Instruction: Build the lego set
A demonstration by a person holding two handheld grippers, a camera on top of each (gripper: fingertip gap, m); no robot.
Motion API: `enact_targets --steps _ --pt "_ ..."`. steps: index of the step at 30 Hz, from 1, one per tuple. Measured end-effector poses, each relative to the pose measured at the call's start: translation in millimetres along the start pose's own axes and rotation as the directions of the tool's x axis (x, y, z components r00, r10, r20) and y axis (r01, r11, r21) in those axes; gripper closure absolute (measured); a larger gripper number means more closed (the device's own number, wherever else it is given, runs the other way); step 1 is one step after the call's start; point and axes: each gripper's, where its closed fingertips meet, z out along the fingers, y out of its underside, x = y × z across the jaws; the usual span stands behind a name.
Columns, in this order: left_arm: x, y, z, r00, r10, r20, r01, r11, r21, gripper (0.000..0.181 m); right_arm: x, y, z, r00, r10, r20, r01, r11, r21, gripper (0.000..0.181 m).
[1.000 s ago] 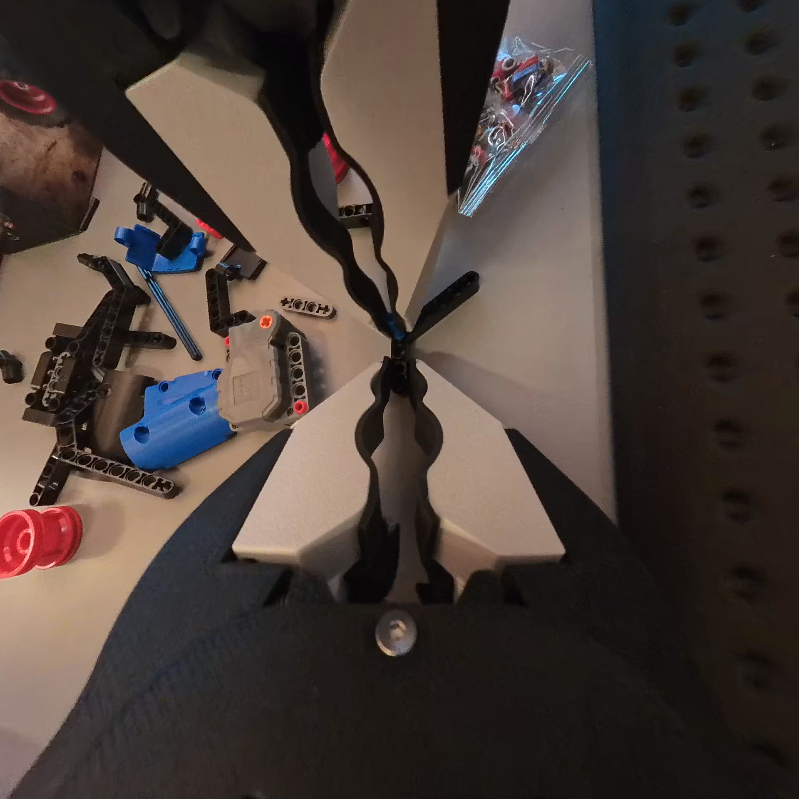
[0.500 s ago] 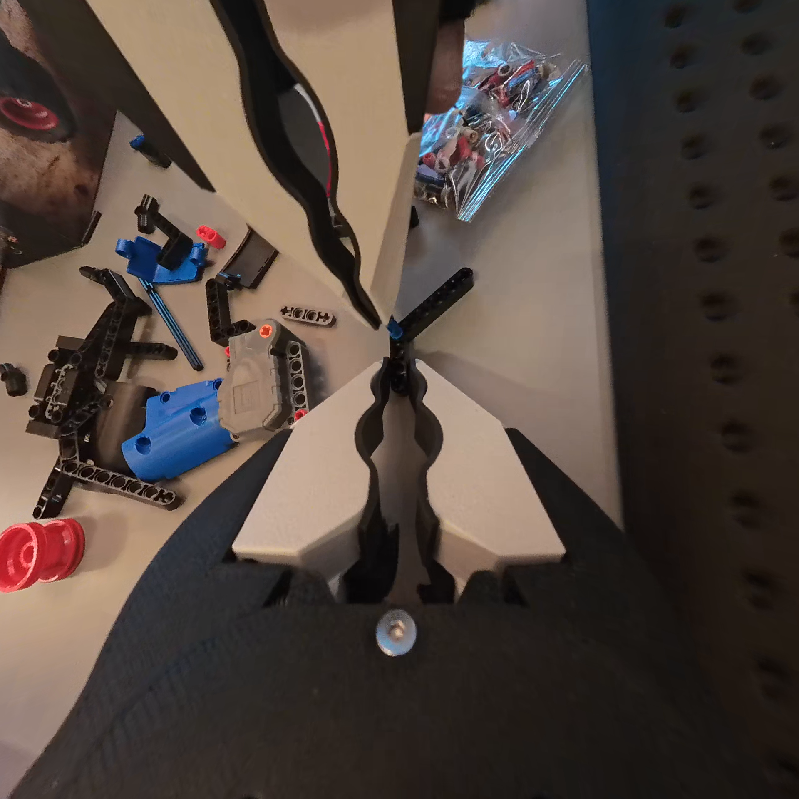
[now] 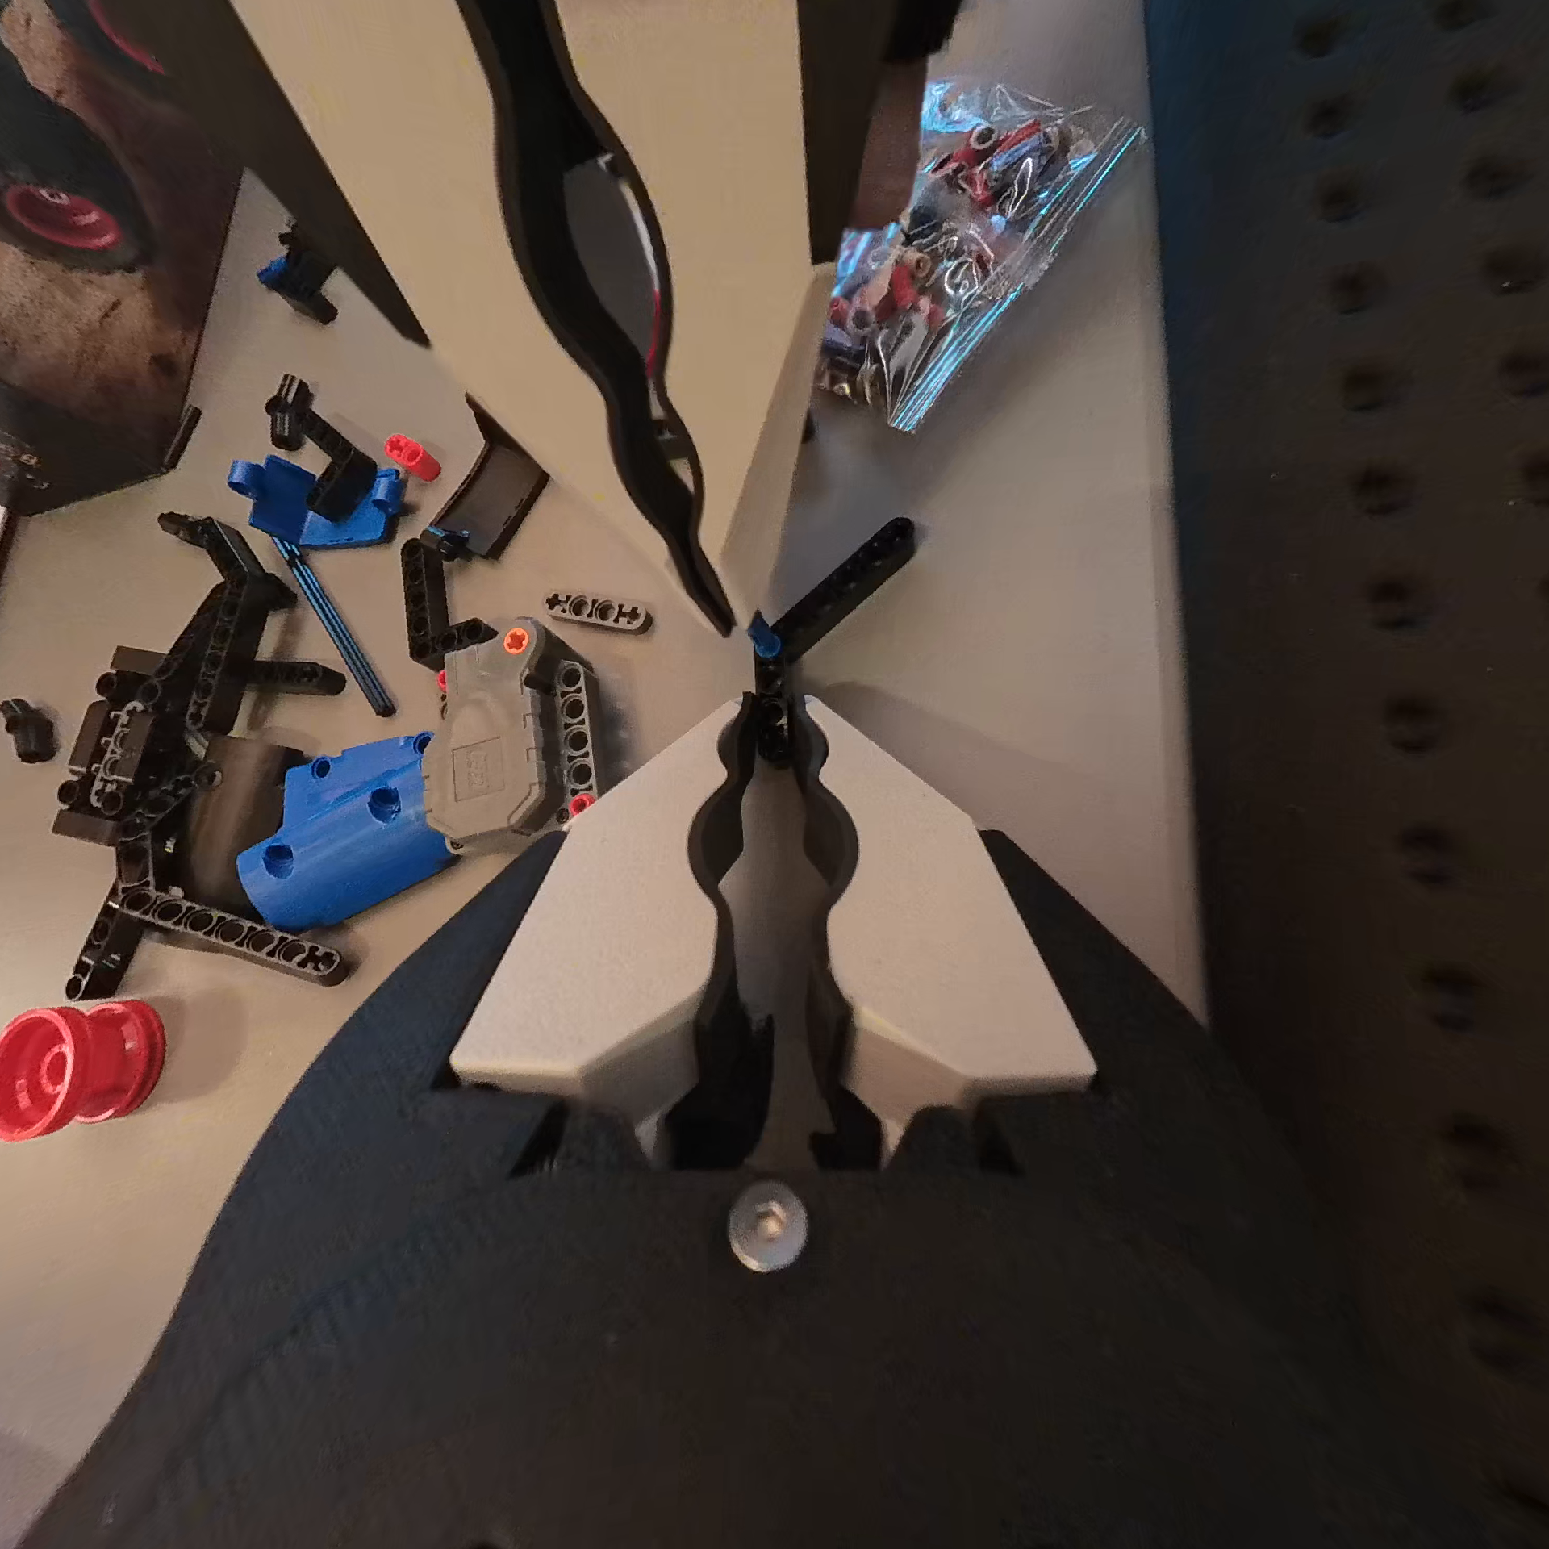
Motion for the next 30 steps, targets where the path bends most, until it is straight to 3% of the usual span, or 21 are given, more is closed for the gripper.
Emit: enact_targets --steps 6,12,16,23,30 --pt "-2 0 0 1.000 -0.017 0.004 0.017 1.000 -0.003 0.175 9 -1 -37 0.990 0.089 -0.106 -0.074 0.988 0.138 0.170" --pt "-4 0 2 0.998 -0.066 0.018 0.067 0.997 -0.035 0.175 8 24 -74 0.957 0.179 -0.226 -0.132 0.970 0.206 0.169" --pt "-3 -3 2 0.998 -0.056 0.018 0.057 0.998 -0.038 0.163 0 39 -88 0.935 0.228 -0.273 -0.157 0.953 0.258 0.168" --pt "-8 -4 5 0.997 -0.061 0.038 0.065 0.993 -0.100 0.176 -14 44 -99 0.894 0.312 -0.321 -0.168 0.899 0.404 0.161" --pt "-19 -30 -8 0.960 -0.280 -0.023 0.280 0.960 0.014 0.176 -28 24 -74 0.885 0.179 -0.430 -0.023 0.939 0.342 0.152"
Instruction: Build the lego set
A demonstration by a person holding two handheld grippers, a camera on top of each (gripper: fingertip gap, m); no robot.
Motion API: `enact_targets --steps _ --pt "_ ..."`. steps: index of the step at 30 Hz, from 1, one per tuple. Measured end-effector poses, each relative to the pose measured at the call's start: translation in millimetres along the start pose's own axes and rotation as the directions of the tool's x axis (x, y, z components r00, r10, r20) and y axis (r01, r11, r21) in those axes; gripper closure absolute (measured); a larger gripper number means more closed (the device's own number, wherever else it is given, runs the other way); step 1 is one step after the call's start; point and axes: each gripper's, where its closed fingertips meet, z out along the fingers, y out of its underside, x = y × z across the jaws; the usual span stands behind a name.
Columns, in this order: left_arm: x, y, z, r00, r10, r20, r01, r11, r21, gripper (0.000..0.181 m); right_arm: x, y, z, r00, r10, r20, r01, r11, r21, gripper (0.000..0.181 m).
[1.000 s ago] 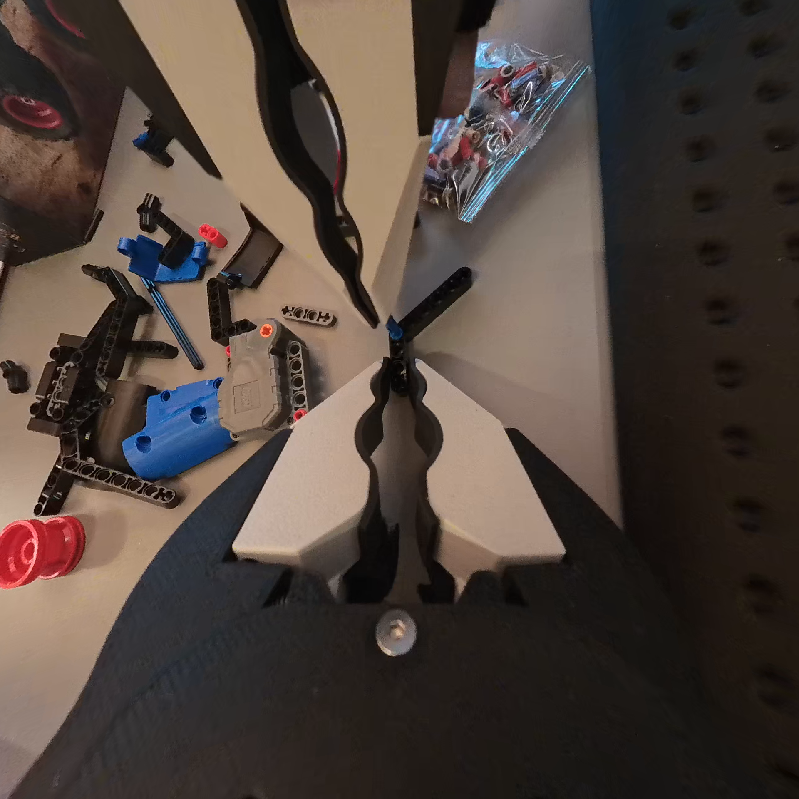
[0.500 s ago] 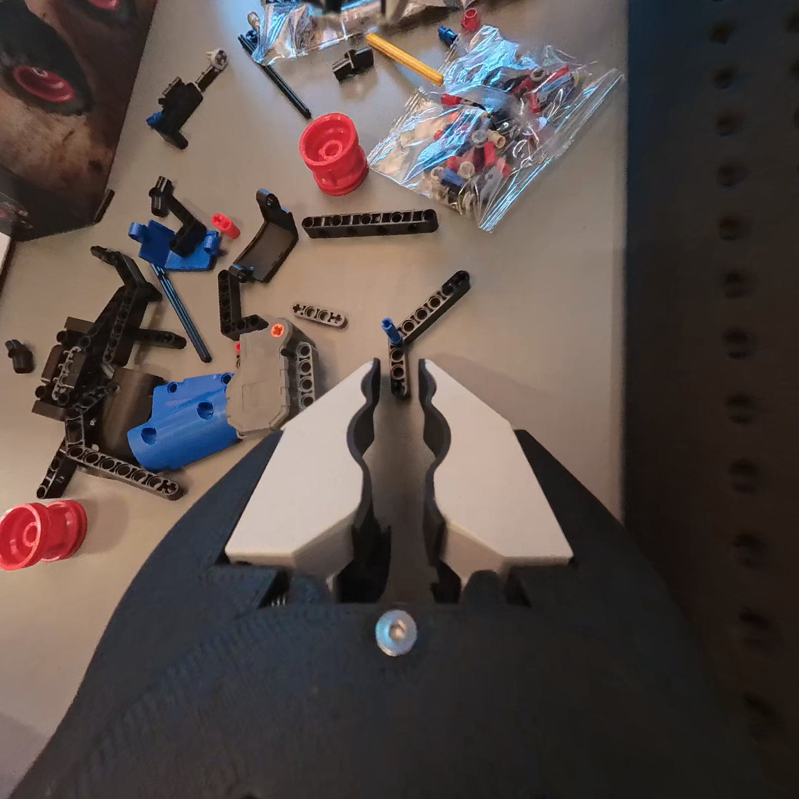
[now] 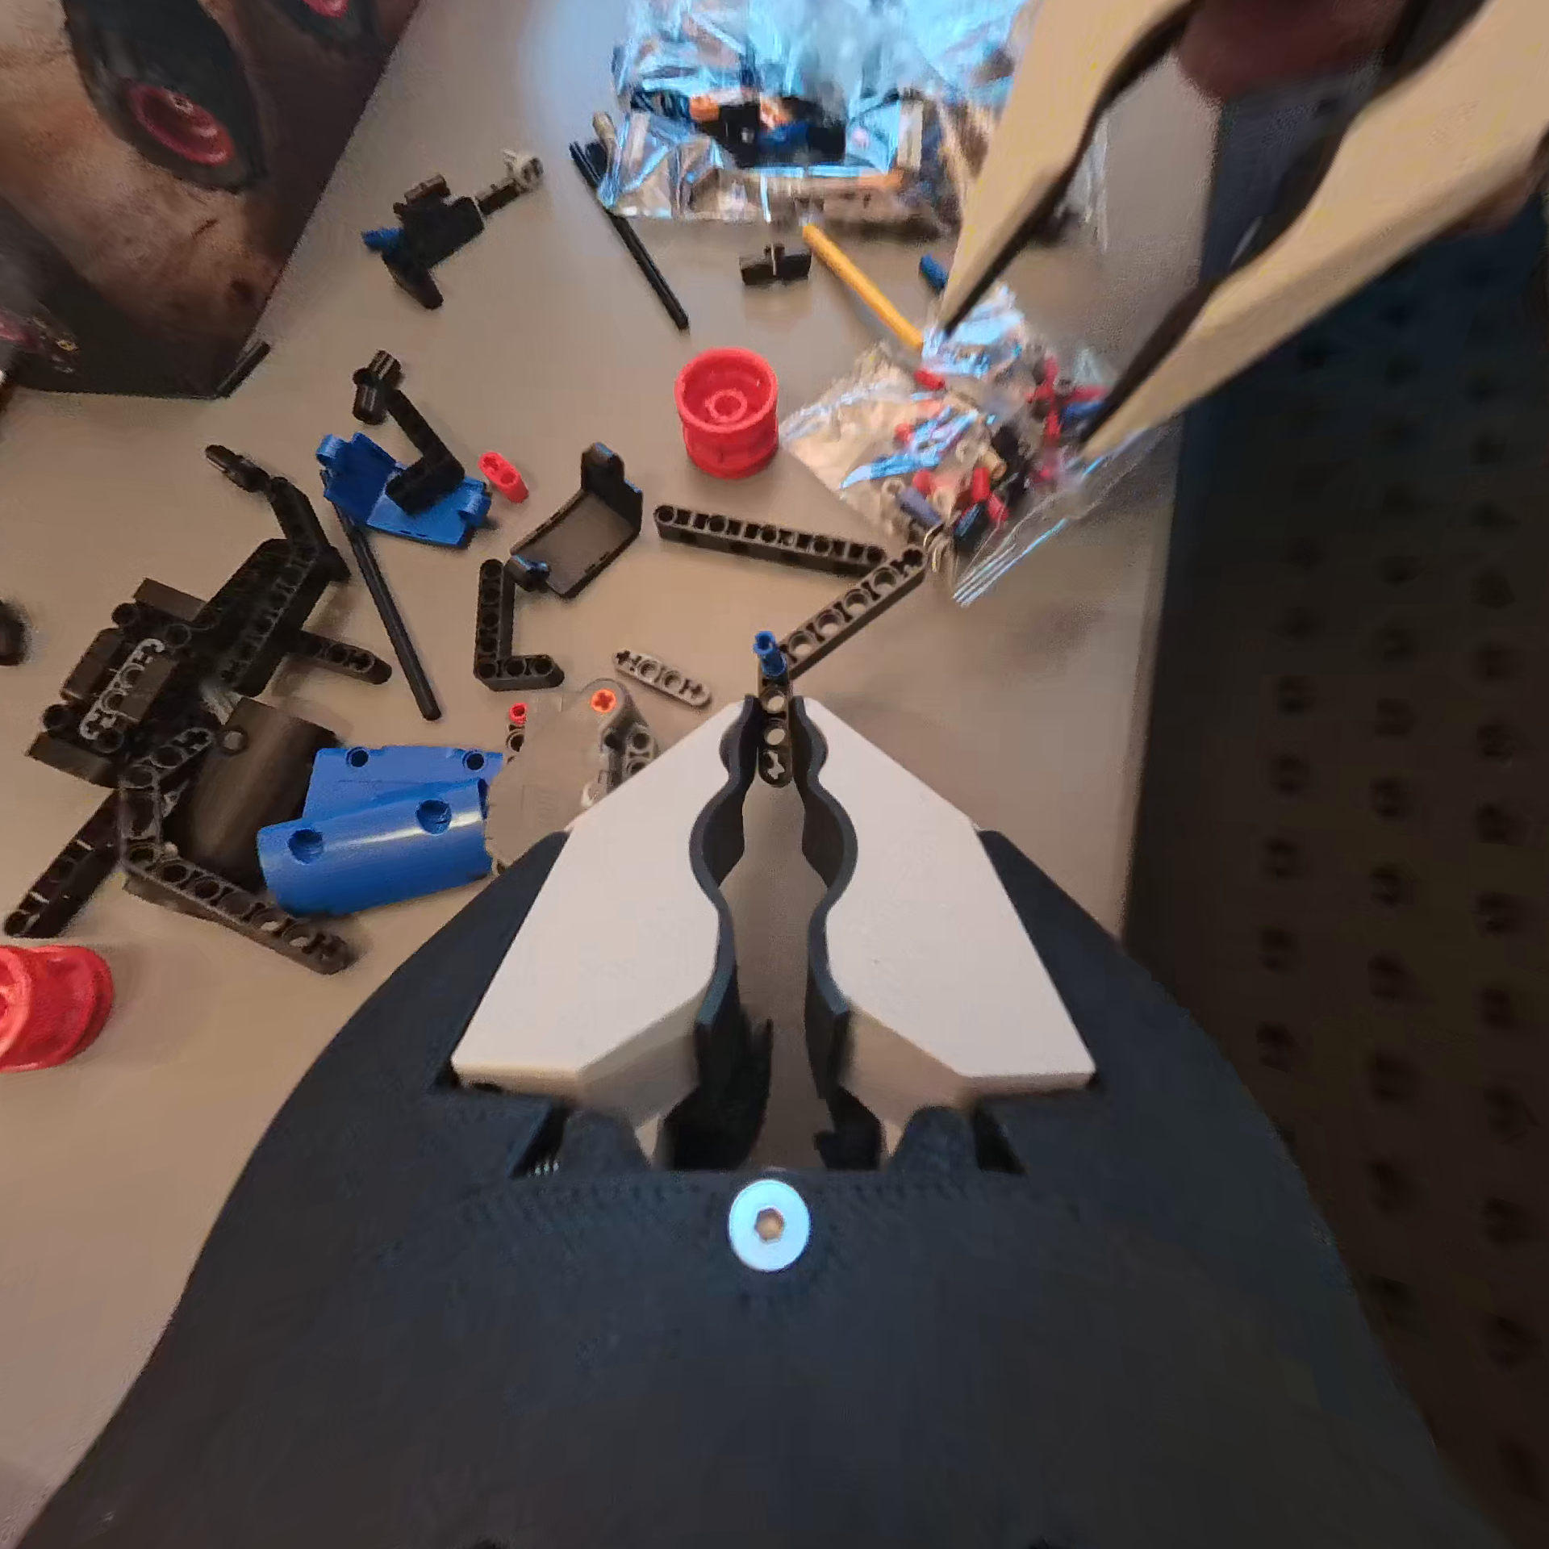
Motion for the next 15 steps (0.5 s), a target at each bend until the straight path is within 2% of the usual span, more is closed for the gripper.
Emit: enact_targets --steps 6,10,15 --pt "3 -19 -8 0.982 -0.162 -0.092 0.171 0.980 0.097 0.176 -2 -10 13 0.970 -0.218 -0.111 0.216 0.976 -0.029 0.152" --pt "8 -25 -9 0.972 -0.192 -0.138 0.209 0.971 0.118 0.176 3 -15 16 0.934 -0.308 -0.180 0.305 0.951 -0.046 0.172" --pt "14 -30 -9 0.957 -0.217 -0.192 0.245 0.960 0.139 0.176 4 -19 17 0.918 -0.345 -0.195 0.344 0.938 -0.043 0.181"
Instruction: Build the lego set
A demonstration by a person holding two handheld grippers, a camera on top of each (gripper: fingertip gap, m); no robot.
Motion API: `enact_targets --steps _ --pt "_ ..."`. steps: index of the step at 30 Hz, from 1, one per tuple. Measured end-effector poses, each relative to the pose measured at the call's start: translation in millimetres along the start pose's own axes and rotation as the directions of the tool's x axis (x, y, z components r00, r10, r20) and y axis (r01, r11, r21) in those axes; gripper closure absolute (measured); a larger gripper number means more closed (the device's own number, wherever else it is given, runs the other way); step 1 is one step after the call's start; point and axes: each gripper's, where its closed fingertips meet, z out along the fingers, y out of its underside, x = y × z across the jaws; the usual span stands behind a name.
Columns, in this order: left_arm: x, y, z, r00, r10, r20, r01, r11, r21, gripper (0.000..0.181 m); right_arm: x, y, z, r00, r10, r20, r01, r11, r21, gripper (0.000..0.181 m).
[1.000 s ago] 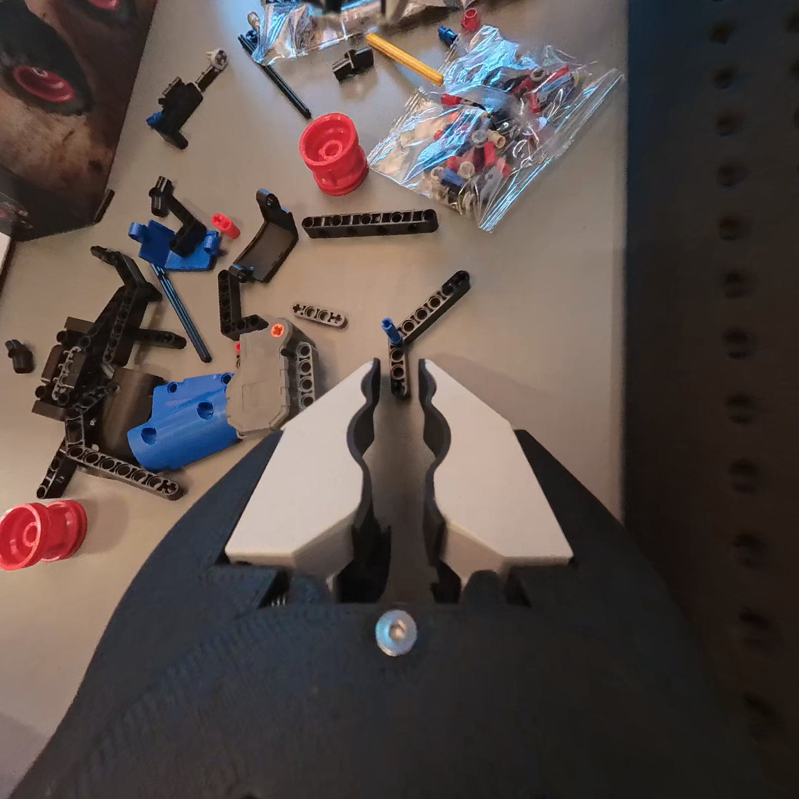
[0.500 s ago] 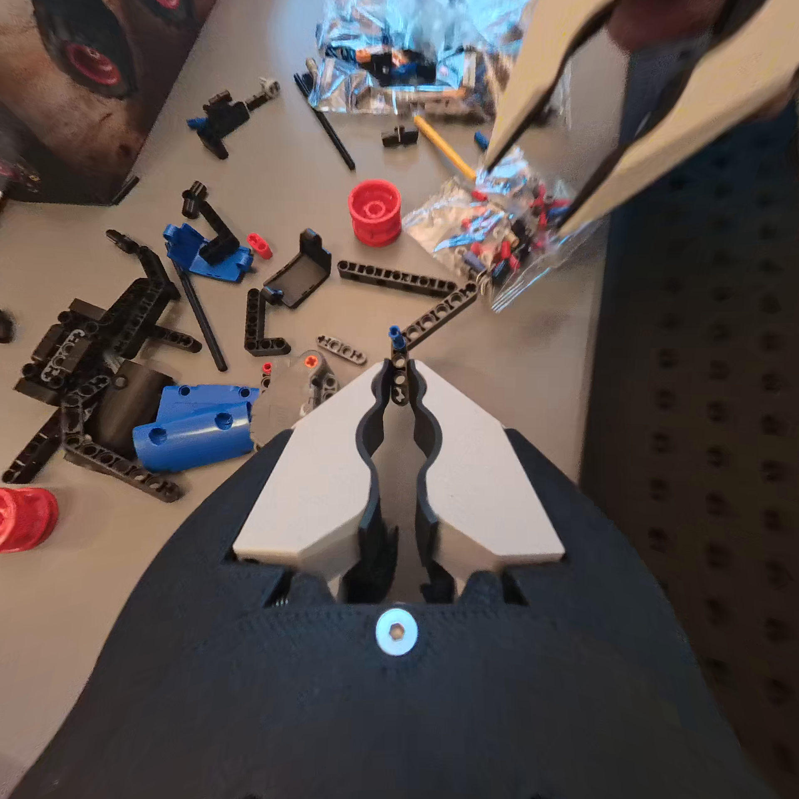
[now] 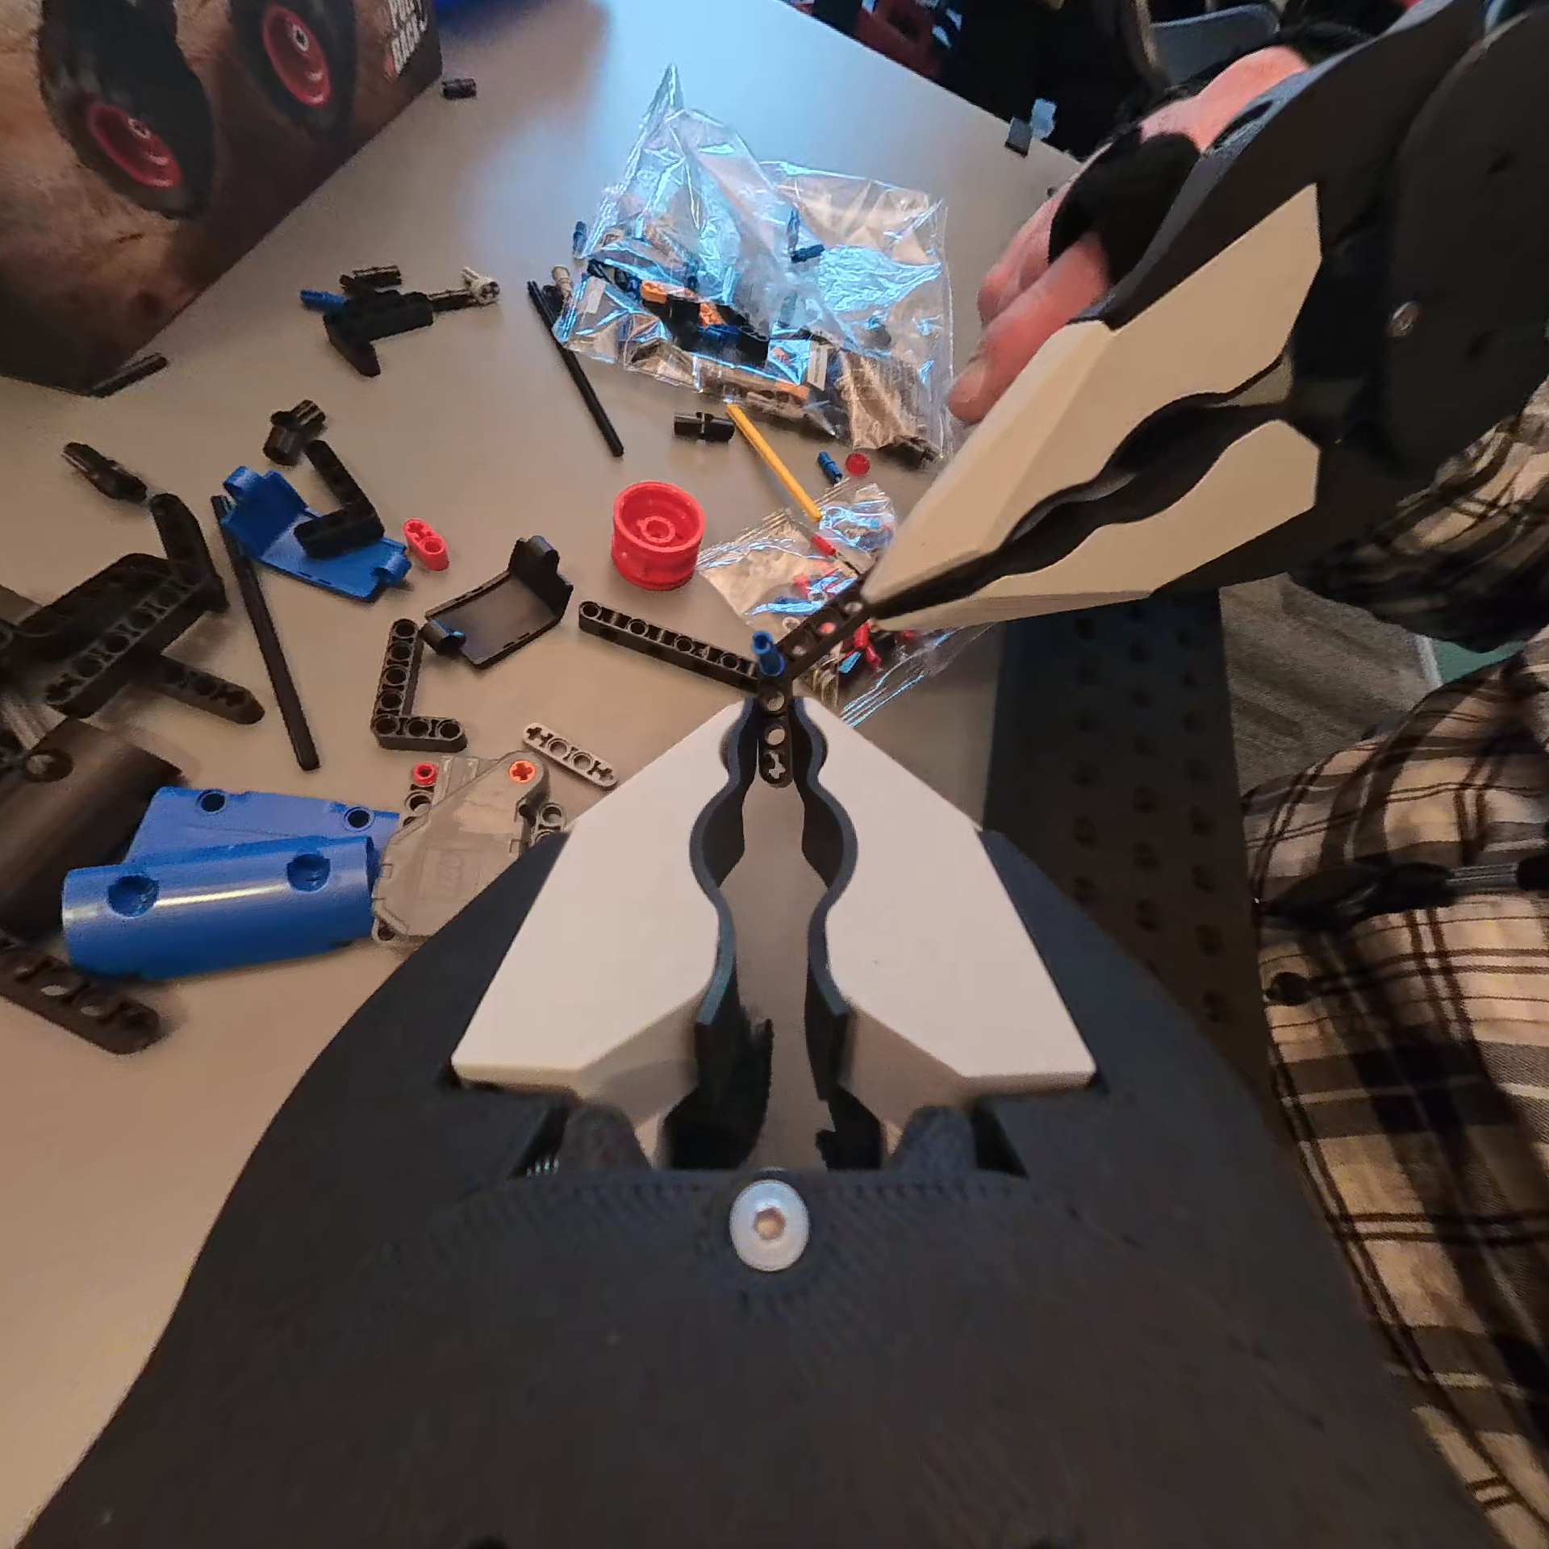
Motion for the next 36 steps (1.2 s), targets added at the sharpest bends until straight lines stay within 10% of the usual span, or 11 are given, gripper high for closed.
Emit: enact_targets --steps 7,36 --pt "-3 -7 -5 0.996 -0.072 -0.044 0.074 0.996 0.050 0.176 14 10 0 0.994 -0.074 -0.081 0.070 0.996 -0.058 0.155" --pt "11 -56 -22 0.994 0.090 -0.059 -0.064 0.936 0.345 0.171 40 -3 -24 0.981 0.189 -0.052 -0.179 0.971 0.158 0.174"
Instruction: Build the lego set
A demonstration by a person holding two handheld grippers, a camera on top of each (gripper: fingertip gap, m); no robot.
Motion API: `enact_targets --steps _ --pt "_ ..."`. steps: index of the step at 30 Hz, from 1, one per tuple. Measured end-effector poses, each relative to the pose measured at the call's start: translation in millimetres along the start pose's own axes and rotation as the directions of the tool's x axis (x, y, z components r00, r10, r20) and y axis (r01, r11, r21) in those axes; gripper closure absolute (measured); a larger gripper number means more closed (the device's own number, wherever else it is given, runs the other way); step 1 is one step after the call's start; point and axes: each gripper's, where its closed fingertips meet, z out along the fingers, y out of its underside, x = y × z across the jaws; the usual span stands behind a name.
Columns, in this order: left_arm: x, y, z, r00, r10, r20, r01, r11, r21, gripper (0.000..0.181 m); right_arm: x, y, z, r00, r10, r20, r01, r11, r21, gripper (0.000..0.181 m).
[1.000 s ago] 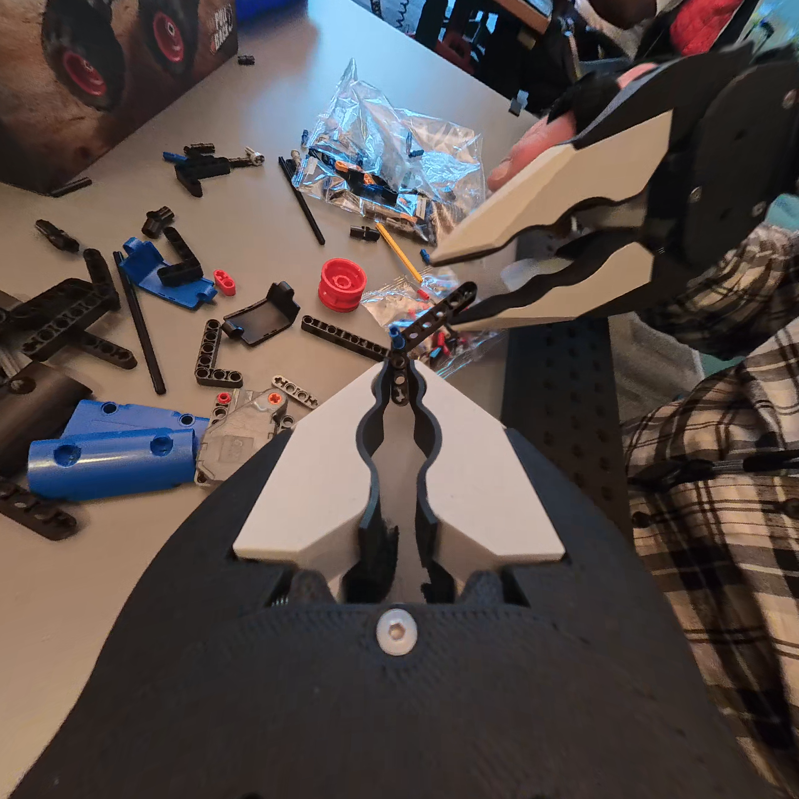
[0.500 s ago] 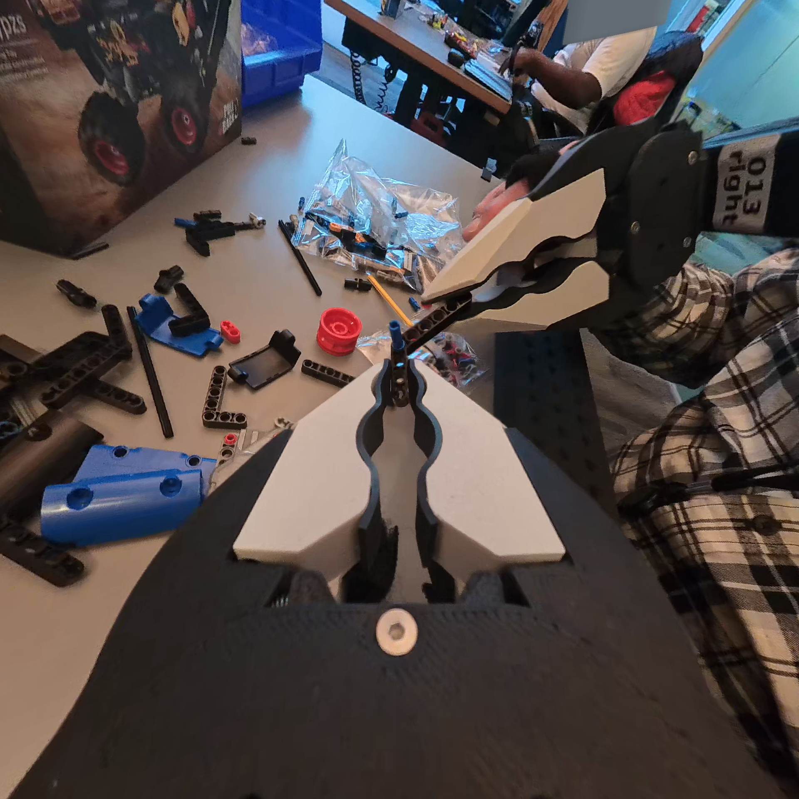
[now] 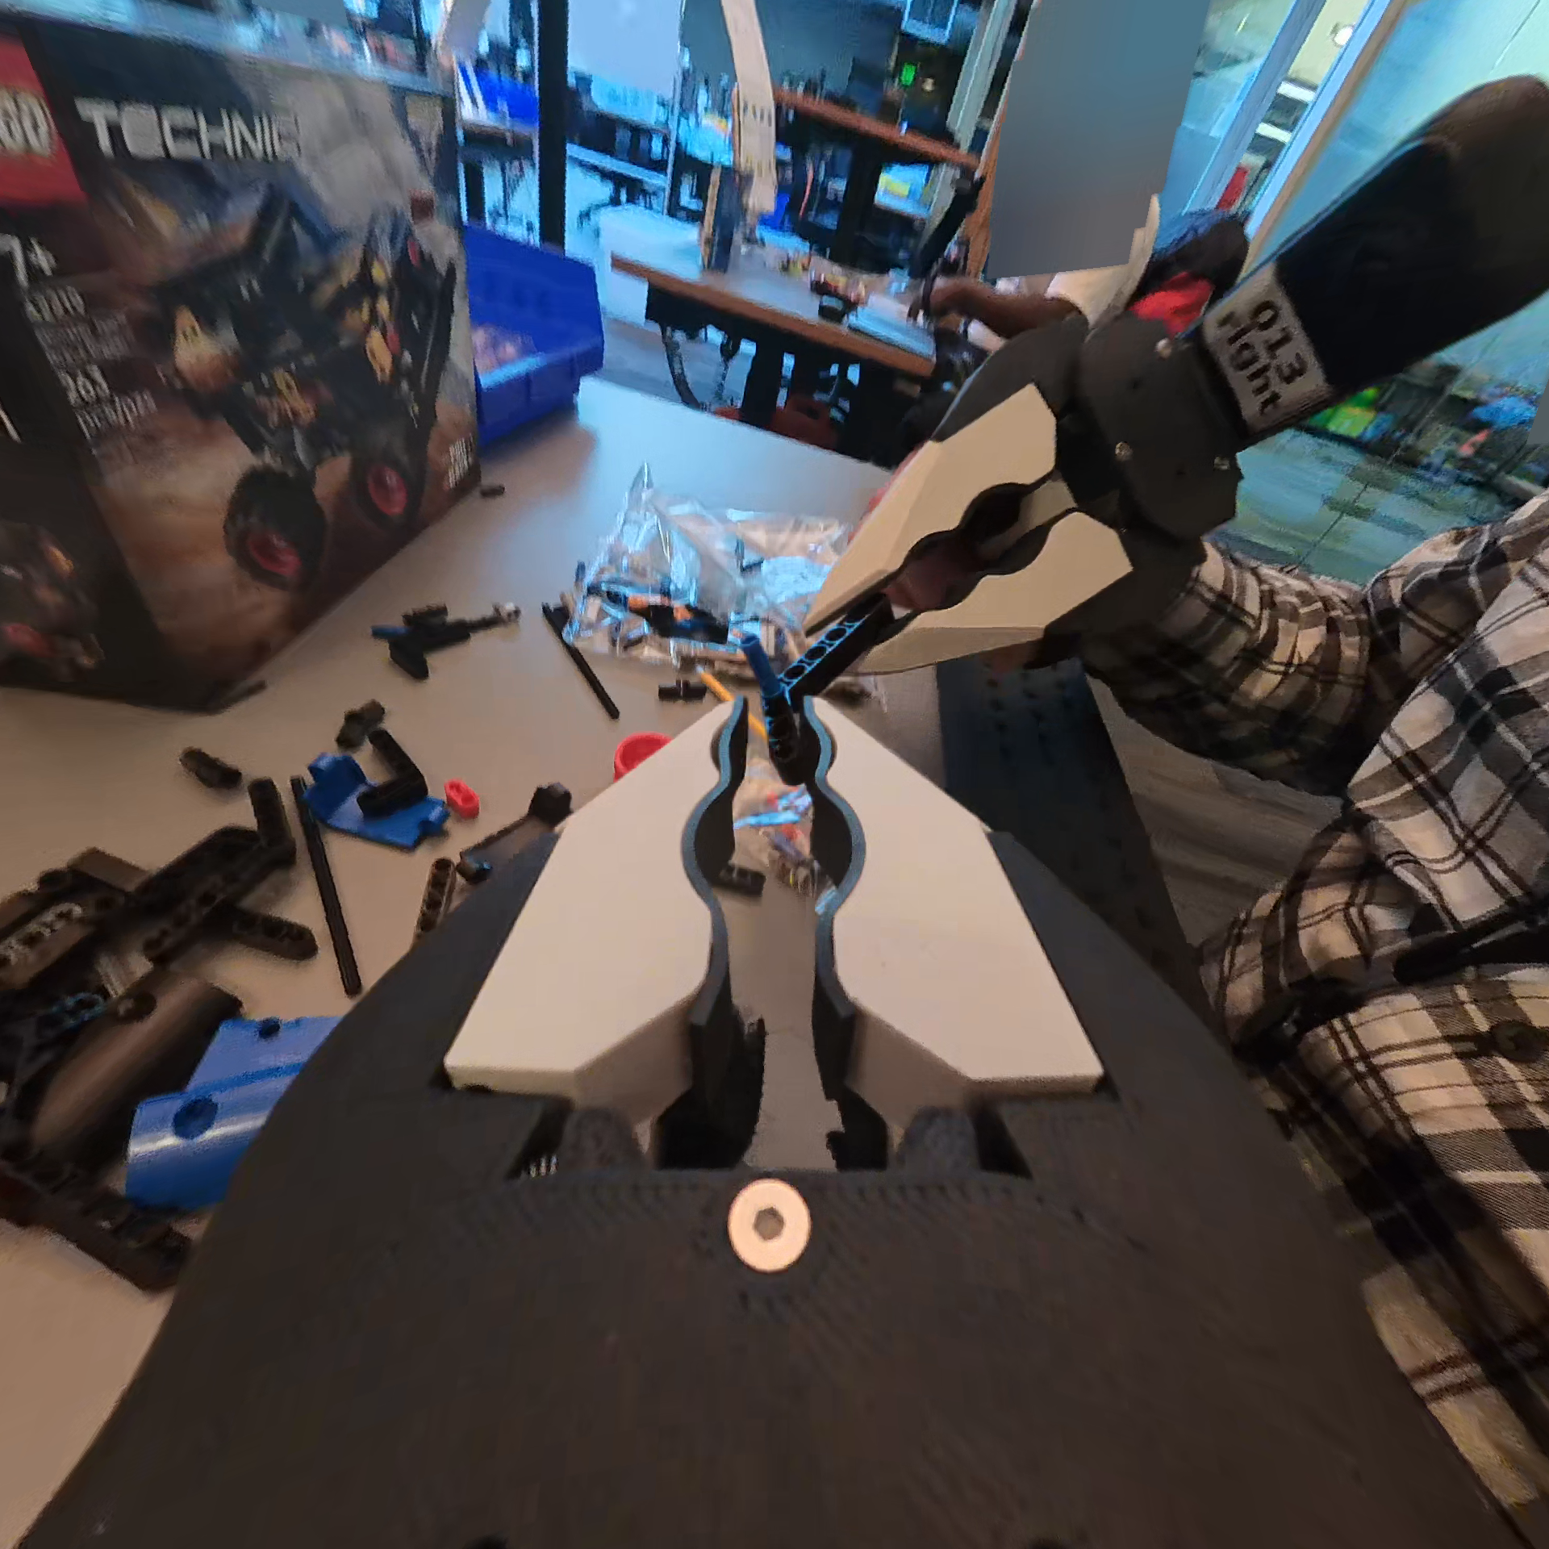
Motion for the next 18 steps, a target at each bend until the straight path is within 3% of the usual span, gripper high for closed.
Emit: enact_targets --steps 8,14,18 --pt "5 -7 1 0.999 0.043 -0.001 -0.043 0.999 0.031 0.159 14 -13 -10 0.998 0.057 -0.011 -0.056 0.995 0.081 0.174" --pt "9 -15 1 0.998 0.057 -0.017 -0.056 0.996 0.072 0.176 14 -17 -11 0.990 -0.118 -0.074 0.123 0.991 0.062 0.175" --pt "9 -21 0 0.988 0.148 0.043 -0.151 0.984 0.091 0.176 17 -20 -14 0.997 -0.066 -0.049 0.070 0.994 0.089 0.173"
